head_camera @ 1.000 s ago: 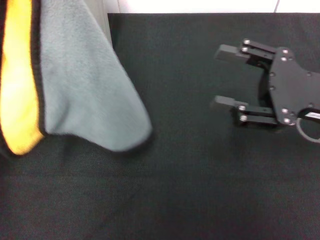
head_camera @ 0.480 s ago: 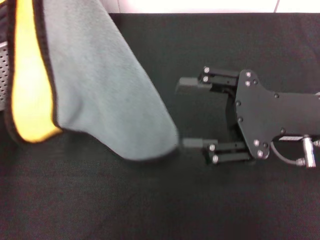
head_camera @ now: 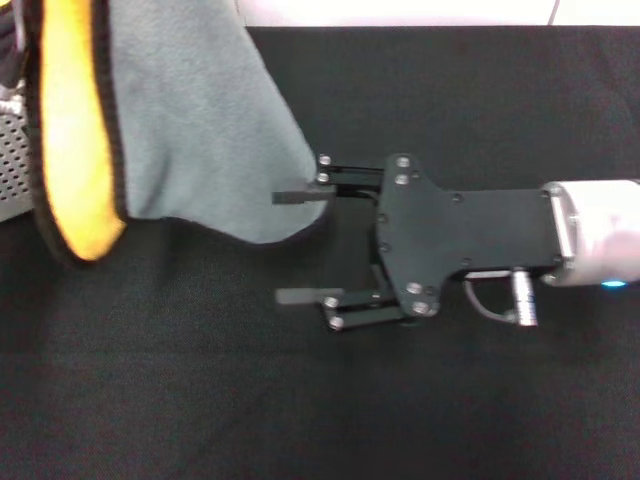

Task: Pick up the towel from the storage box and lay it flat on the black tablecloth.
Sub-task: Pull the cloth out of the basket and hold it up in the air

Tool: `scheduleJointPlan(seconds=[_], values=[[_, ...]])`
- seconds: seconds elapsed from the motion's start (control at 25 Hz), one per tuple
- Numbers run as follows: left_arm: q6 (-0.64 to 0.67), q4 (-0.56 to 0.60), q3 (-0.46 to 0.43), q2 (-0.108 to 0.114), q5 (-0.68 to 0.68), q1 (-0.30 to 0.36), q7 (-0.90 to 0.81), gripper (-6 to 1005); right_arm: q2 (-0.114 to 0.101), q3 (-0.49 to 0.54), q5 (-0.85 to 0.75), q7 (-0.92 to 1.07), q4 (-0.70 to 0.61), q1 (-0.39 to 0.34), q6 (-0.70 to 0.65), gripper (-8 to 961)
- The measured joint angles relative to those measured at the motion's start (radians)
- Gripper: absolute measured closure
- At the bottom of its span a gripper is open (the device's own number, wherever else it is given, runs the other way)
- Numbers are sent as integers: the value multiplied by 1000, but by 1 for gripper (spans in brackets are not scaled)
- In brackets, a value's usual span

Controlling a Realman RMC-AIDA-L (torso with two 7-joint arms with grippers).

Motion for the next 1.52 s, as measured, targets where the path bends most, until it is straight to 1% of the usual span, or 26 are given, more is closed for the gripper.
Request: scheduleJointPlan(seconds=[0.24, 0.4, 0.68, 0.84, 1.04, 1.24, 1.44, 1.52], values=[[0, -4, 32, -1, -63, -12, -2, 968, 0, -110, 97, -16, -8, 30, 157, 231], [0, -2, 67, -1, -98, -19, -4, 969, 0, -175, 179, -52, -11, 34, 276, 231], [0, 3, 77, -1, -106, -20, -9, 969, 0, -157, 223, -84, -22, 11, 324, 231], [0, 3, 79, -2, -106, -21, -9, 969, 0, -143, 231, -94, -22, 4, 318, 231], [0, -3, 79, -5, -106, -31, -2, 969, 0, -188, 232, -85, -26, 12, 295, 231], [0, -6, 79, -5, -106, -35, 0, 969, 0, -255, 257, -89, -55, 15, 279, 231], [0, -8, 95, -6, -112, -37, 0, 969, 0, -272, 260, -95, -62, 15, 296, 231], [0, -9, 116, -6, -130, -37, 1, 969, 0, -269, 272, -95, -62, 16, 308, 231]])
